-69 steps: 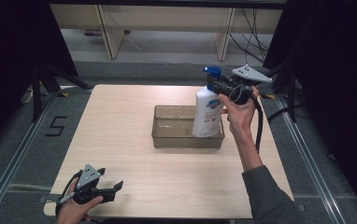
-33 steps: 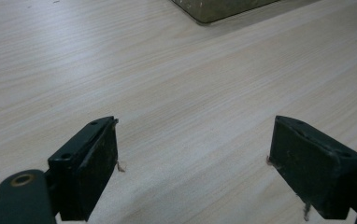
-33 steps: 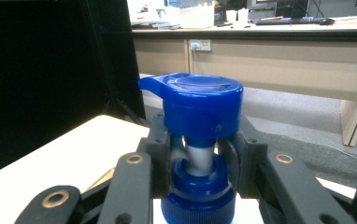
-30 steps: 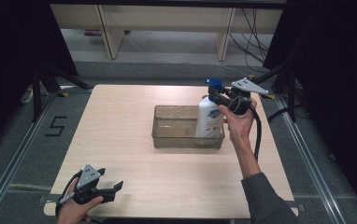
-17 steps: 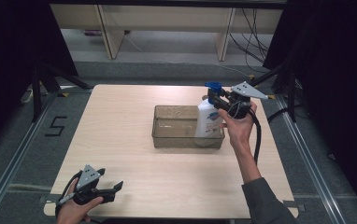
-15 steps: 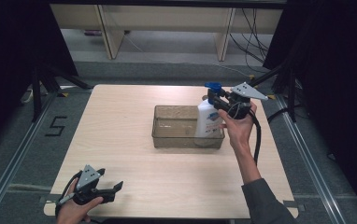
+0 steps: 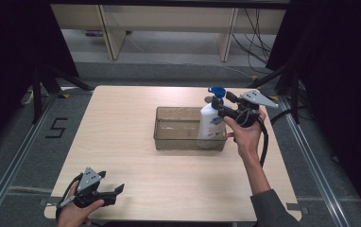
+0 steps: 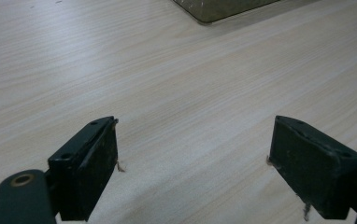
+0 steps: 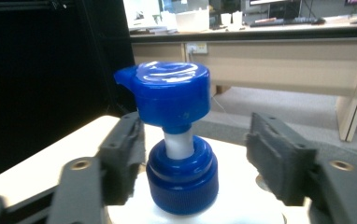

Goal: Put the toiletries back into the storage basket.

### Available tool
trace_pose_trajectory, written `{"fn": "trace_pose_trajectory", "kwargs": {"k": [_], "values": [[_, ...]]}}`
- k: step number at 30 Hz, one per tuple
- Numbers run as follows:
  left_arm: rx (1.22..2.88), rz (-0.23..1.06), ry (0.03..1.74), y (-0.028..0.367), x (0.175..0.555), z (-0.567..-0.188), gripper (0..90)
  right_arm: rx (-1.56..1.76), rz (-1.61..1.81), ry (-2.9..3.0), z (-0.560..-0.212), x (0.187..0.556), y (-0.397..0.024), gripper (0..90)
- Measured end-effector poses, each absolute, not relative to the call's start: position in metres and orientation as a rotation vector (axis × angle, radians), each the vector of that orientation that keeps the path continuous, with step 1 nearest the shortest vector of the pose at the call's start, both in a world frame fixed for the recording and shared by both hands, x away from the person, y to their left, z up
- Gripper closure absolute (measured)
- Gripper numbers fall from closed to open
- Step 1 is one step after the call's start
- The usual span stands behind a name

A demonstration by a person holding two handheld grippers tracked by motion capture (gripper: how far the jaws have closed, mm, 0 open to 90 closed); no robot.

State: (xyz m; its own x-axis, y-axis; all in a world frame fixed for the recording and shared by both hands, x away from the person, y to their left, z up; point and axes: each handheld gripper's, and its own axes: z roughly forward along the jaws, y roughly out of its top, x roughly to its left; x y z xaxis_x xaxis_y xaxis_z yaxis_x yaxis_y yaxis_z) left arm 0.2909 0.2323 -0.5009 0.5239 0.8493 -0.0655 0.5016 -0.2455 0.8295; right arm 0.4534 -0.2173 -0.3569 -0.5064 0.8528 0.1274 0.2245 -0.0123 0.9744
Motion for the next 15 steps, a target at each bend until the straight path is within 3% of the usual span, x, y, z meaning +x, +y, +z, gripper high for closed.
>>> {"fn": "trace_pose_trajectory", "kwargs": {"k": [15], "values": [[1.899,0.511,1.117,0.234,0.29,-0.501,14.8,1.095,1.543,1.747,-0.36,0.43,-0.222,28.6]]}}
